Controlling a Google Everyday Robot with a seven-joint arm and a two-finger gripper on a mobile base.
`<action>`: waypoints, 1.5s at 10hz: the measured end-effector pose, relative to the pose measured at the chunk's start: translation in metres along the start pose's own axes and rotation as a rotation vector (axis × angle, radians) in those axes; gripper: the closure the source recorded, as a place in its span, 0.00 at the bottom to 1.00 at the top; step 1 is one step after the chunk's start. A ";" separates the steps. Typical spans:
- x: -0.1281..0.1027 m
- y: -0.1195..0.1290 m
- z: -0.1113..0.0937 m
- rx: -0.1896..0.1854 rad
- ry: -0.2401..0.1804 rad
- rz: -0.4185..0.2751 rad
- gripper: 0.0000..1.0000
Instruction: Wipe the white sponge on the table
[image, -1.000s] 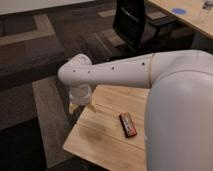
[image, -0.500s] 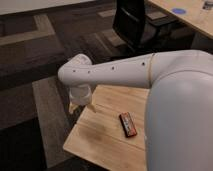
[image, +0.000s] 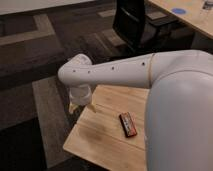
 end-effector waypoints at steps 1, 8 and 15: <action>0.000 0.000 0.000 0.000 0.000 0.000 0.35; -0.006 -0.031 -0.009 0.018 -0.024 0.042 0.35; -0.013 -0.156 -0.029 0.044 -0.001 -0.063 0.35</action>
